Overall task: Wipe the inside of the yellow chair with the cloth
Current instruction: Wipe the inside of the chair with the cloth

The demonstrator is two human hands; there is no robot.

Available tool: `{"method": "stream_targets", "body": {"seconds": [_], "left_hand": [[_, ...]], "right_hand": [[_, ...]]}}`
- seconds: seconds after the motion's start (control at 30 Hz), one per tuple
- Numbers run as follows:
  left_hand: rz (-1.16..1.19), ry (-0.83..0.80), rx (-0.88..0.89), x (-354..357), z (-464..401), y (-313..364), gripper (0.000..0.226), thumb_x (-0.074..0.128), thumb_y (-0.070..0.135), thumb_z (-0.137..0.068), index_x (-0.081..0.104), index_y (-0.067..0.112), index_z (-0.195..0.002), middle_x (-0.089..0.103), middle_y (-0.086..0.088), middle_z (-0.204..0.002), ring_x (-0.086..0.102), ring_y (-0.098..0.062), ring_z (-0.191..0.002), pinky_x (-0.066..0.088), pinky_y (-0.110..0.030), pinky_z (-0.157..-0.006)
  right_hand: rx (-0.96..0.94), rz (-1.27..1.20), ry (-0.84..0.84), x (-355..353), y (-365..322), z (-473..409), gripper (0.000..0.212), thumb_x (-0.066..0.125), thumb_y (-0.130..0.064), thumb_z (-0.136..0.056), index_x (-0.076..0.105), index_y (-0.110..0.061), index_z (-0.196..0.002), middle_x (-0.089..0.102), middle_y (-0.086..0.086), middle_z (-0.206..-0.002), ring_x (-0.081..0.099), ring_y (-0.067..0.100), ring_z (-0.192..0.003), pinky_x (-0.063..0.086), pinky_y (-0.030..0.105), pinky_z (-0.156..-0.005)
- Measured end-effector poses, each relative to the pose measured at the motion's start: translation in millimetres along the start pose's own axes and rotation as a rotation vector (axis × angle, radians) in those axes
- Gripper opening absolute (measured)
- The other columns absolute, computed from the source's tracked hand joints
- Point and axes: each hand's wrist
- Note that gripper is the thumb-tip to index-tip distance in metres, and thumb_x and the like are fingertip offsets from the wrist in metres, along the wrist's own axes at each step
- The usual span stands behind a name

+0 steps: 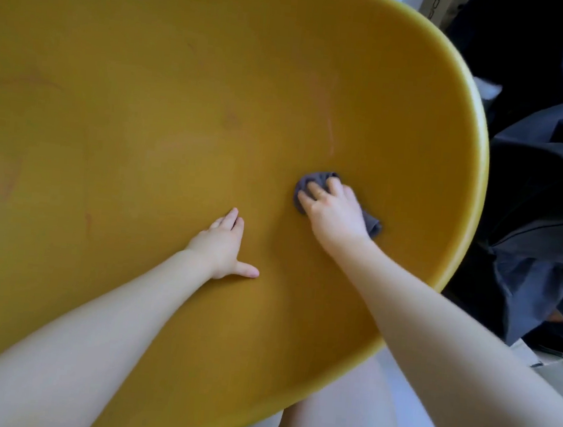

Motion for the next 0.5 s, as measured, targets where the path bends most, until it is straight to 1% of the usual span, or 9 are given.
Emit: {"method": "stream_targets", "body": {"seconds": [0.07, 0.13, 0.17, 0.27, 0.3, 0.37, 0.43, 0.47, 0.5], "left_hand": [[-0.006, 0.039, 0.015, -5, -4, -4, 0.102, 0.057, 0.060, -0.081, 0.001, 0.010, -0.150, -0.006, -0.003, -0.158, 0.003, -0.021, -0.145, 0.017, -0.035, -0.115], [-0.043, 0.106, 0.030, -12, -9, -8, 0.103, 0.055, 0.059, -0.082, -0.004, 0.010, -0.150, -0.006, -0.004, -0.158, 0.001, -0.019, -0.146, 0.011, -0.032, -0.116], [-0.074, 0.144, 0.031, -15, -12, -11, 0.104, 0.055, 0.060, -0.082, -0.006, 0.009, -0.150, -0.008, -0.005, -0.158, -0.001, -0.018, -0.146, 0.007, -0.031, -0.116], [-0.191, 0.222, 0.016, -25, -23, -20, 0.111, 0.059, 0.060, -0.079, -0.010, 0.007, -0.148, -0.016, -0.008, -0.157, -0.009, -0.019, -0.145, 0.000, -0.031, -0.117], [-0.236, 0.236, 0.002, -28, -27, -23, 0.115, 0.061, 0.060, -0.077, -0.011, 0.006, -0.148, -0.018, -0.009, -0.156, -0.010, -0.020, -0.145, 0.000, -0.032, -0.117], [-0.317, 0.247, -0.033, -33, -35, -26, 0.124, 0.063, 0.065, -0.071, -0.012, 0.003, -0.147, -0.021, -0.013, -0.155, -0.013, -0.023, -0.145, -0.001, -0.034, -0.117], [-0.338, 0.236, -0.072, -35, -41, -28, 0.132, 0.064, 0.070, -0.064, -0.013, 0.001, -0.147, -0.022, -0.016, -0.154, -0.014, -0.025, -0.144, -0.001, -0.035, -0.117], [-0.322, 0.223, -0.092, -35, -43, -30, 0.135, 0.064, 0.072, -0.062, -0.013, 0.001, -0.147, -0.022, -0.016, -0.154, -0.014, -0.025, -0.144, -0.001, -0.035, -0.117], [-0.294, 0.208, -0.113, -34, -45, -33, 0.136, 0.064, 0.074, -0.061, -0.013, 0.001, -0.147, -0.022, -0.015, -0.154, -0.013, -0.025, -0.144, -0.001, -0.035, -0.117]], "right_hand": [[0.022, 0.065, 0.090, -8, 23, -14, 0.044, 0.023, -0.011, -0.096, 0.038, -0.004, -0.137, 0.034, 0.018, -0.145, 0.032, 0.038, -0.126, 0.029, 0.042, -0.097], [0.089, 0.107, 0.217, -20, 41, -29, 0.050, 0.020, -0.011, -0.090, 0.046, 0.002, -0.131, 0.044, 0.025, -0.137, 0.041, 0.043, -0.120, 0.035, 0.045, -0.092], [0.134, 0.112, 0.255, -27, 48, -35, 0.049, 0.021, -0.010, -0.091, 0.045, 0.003, -0.132, 0.043, 0.025, -0.137, 0.039, 0.043, -0.121, 0.034, 0.046, -0.093], [0.241, 0.048, 0.270, -30, 56, -56, 0.043, 0.026, -0.008, -0.099, 0.029, -0.001, -0.141, 0.026, 0.020, -0.149, 0.021, 0.039, -0.133, 0.020, 0.046, -0.101], [0.260, 0.019, 0.266, -27, 52, -60, 0.043, 0.027, -0.008, -0.099, 0.030, -0.001, -0.141, 0.025, 0.018, -0.150, 0.019, 0.039, -0.134, 0.018, 0.045, -0.101], [0.220, -0.030, 0.296, -14, 34, -66, 0.039, 0.034, -0.003, -0.093, 0.049, 0.004, -0.128, 0.042, 0.024, -0.139, 0.036, 0.047, -0.124, 0.031, 0.046, -0.094], [0.145, -0.163, 0.333, 5, 10, -66, 0.038, 0.039, -0.005, -0.081, 0.066, 0.004, -0.105, 0.061, 0.026, -0.117, 0.055, 0.052, -0.100, 0.045, 0.047, -0.077], [0.114, -0.208, 0.310, 12, -5, -64, 0.039, 0.039, -0.006, -0.079, 0.067, 0.002, -0.105, 0.062, 0.025, -0.117, 0.055, 0.051, -0.100, 0.045, 0.047, -0.077], [0.088, -0.199, 0.211, 14, -18, -63, 0.039, 0.040, -0.003, -0.082, 0.062, 0.000, -0.114, 0.056, 0.023, -0.127, 0.049, 0.049, -0.109, 0.041, 0.047, -0.084]]}}
Point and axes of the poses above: each hand's wrist, its own z-axis away from the middle knuckle, its own x-axis out of the palm, y = z × x
